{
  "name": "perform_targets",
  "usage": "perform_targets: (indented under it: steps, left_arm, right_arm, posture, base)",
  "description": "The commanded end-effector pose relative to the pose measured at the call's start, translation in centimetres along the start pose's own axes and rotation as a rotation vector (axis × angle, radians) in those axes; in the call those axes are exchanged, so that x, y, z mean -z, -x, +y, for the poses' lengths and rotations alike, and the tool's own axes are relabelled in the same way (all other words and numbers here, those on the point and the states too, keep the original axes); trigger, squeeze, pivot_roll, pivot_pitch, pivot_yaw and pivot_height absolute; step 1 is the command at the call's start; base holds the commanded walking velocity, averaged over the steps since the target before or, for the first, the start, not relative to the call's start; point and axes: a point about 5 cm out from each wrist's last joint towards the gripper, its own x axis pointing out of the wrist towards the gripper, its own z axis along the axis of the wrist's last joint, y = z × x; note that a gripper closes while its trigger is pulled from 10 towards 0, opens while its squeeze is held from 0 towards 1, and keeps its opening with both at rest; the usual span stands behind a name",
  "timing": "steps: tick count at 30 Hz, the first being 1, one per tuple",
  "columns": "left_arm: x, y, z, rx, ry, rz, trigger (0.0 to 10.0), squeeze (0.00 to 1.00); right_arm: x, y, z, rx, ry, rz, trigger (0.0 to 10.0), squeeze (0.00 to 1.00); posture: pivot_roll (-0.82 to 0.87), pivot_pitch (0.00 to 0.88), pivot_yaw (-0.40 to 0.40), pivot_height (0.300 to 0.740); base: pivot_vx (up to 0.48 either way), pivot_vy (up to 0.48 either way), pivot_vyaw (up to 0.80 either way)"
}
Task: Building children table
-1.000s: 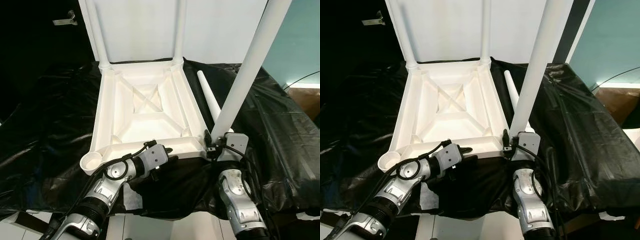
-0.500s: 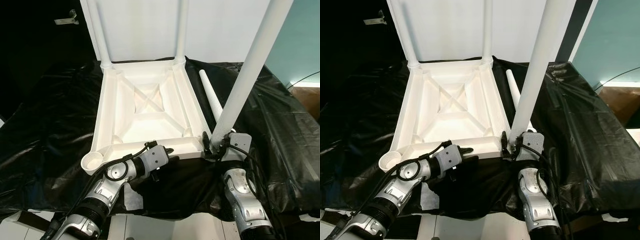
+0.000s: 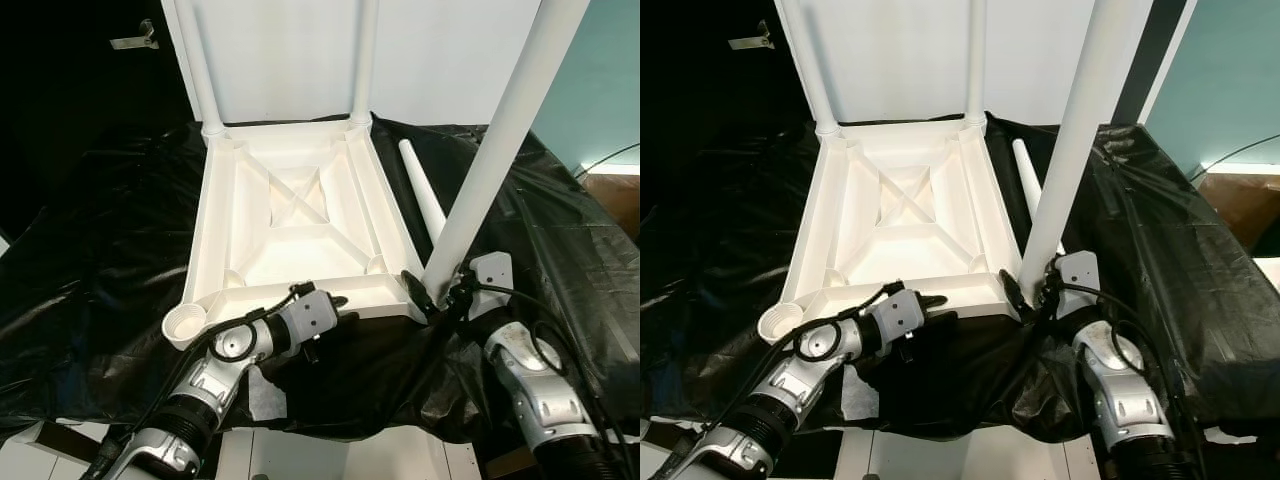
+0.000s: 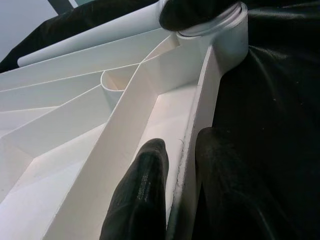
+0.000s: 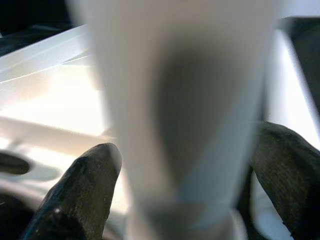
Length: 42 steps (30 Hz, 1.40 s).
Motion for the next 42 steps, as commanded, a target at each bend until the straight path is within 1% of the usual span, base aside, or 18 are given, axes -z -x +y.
perform_targets:
  steps: [1, 2, 3, 14, 15, 19, 21, 23, 26, 28, 29, 30, 32, 34, 35, 36, 37, 42]
  left_arm:
    - [2.1, 0.2, -2.2, 0.111, 0.036, 0.104, 10.0, 0.00]
    - [2.1, 0.2, -2.1, 0.112, 0.035, 0.105, 10.0, 0.00]
    - [2.1, 0.3, -2.1, 0.112, 0.036, 0.105, 10.0, 0.00]
    - [2.2, 0.5, -2.1, 0.112, 0.035, 0.111, 10.0, 0.00]
    - [2.3, 0.4, -2.1, 0.113, 0.033, 0.112, 10.0, 0.00]
    - [2.2, 0.3, -1.9, 0.112, 0.030, 0.112, 10.0, 0.00]
    - [2.1, 0.4, -1.8, 0.108, 0.027, 0.110, 10.0, 0.00]
    - [2.1, 0.4, -1.8, 0.108, 0.027, 0.110, 10.0, 0.00]
    - [2.3, 0.5, -1.9, 0.109, 0.026, 0.117, 10.0, 0.00]
    - [2.3, 0.5, -1.9, 0.109, 0.026, 0.117, 10.0, 0.00]
    - [2.3, 0.6, -1.8, 0.104, 0.027, 0.117, 10.0, 0.00]
    - [2.3, 0.6, -1.8, 0.104, 0.027, 0.117, 10.0, 0.00]
    - [2.3, 0.6, -1.9, 0.105, 0.029, 0.115, 10.0, 0.00]
    - [2.3, 0.6, -2.0, 0.107, 0.029, 0.115, 10.0, 0.00]
    - [2.3, 0.6, -2.0, 0.107, 0.030, 0.115, 10.0, 0.00]
    - [2.3, 0.6, -2.0, 0.107, 0.030, 0.115, 10.0, 0.00]
    - [2.3, 0.5, -2.0, 0.106, 0.030, 0.114, 10.0, 0.00]
    - [2.3, 0.4, -2.0, 0.106, 0.030, 0.112, 10.0, 0.00]
  right_arm:
    - [-0.3, -0.1, 0.3, -0.051, 0.005, 0.001, 10.0, 0.00]
    - [-0.3, -0.1, 0.4, -0.072, 0.002, 0.007, 3.6, 0.00]
    - [-0.2, -0.1, 0.6, -0.099, 0.007, 0.013, 0.0, 0.00]
    - [0.3, 0.1, 0.6, -0.141, -0.007, 0.049, 0.0, 0.00]
    - [0.4, -0.1, 0.2, -0.062, -0.036, 0.038, 0.0, 0.00]
    - [0.5, -0.3, 0.0, 0.049, -0.058, 0.022, 0.0, 0.00]
    - [1.0, 0.0, 0.6, 0.152, -0.080, 0.017, 0.0, 0.00]
    - [1.0, 0.0, 0.6, 0.152, -0.080, 0.017, 0.0, 0.00]
    - [1.6, 0.2, 1.2, 0.286, -0.118, 0.017, 0.0, 0.00]
    - [1.6, 0.2, 1.2, 0.286, -0.118, 0.017, 0.0, 0.00]
    - [1.6, 0.2, 1.6, 0.354, -0.131, 0.011, 0.0, 0.00]
    - [1.6, 0.2, 1.6, 0.354, -0.131, 0.011, 0.0, 0.00]
    - [1.2, 0.4, 1.8, 0.517, -0.110, -0.019, 0.0, 0.00]
    - [1.1, 0.5, 1.7, 0.583, -0.100, -0.028, 0.0, 0.00]
    - [1.2, 0.5, 1.6, 0.619, -0.102, -0.030, 5.3, 0.00]
    - [1.2, 0.5, 1.6, 0.619, -0.102, -0.030, 5.3, 0.00]
    - [1.1, 0.5, 1.3, 0.616, -0.095, -0.028, 10.0, 0.00]
    - [0.8, 0.4, 1.1, 0.584, -0.062, -0.037, 10.0, 0.01]
  posture:
    - [-0.02, 0.013, -0.013, 0.740]
    - [-0.02, 0.013, -0.012, 0.740]
    - [-0.02, 0.014, -0.012, 0.740]
    - [-0.02, 0.012, -0.006, 0.740]
    - [-0.02, 0.005, -0.007, 0.740]
    - [-0.01, 0.001, -0.008, 0.740]
    - [-0.01, 0.005, -0.006, 0.740]
    - [-0.01, 0.005, -0.006, 0.740]
    - [-0.01, 0.000, -0.011, 0.740]
    - [-0.01, 0.000, -0.011, 0.740]
    - [0.00, 0.004, -0.010, 0.740]
    - [0.00, 0.004, -0.010, 0.740]
    - [0.00, 0.003, -0.008, 0.740]
    - [0.00, 0.001, -0.010, 0.740]
    - [0.00, 0.002, -0.011, 0.740]
    - [0.00, 0.002, -0.011, 0.740]
    - [-0.01, 0.003, -0.013, 0.740]
    - [-0.01, 0.004, -0.015, 0.740]
  base:
    - [0.000, 0.000, 0.00]
    - [0.000, 0.000, 0.00]
    - [0.000, 0.000, 0.00]
    - [0.000, 0.000, 0.00]
    - [0.000, 0.000, 0.00]
    - [0.000, 0.000, 0.00]
    - [0.000, 0.000, 0.00]
    - [0.000, 0.000, 0.00]
    - [0.000, 0.000, 0.00]
    - [0.000, 0.000, 0.00]
    - [0.000, 0.000, 0.00]
    - [0.000, 0.000, 0.00]
    - [0.000, 0.000, 0.00]
    - [0.000, 0.000, 0.00]
    - [0.000, 0.000, 0.00]
    - [0.000, 0.000, 0.00]
    - [0.000, 0.000, 0.00]
    - [0.000, 0.000, 0.00]
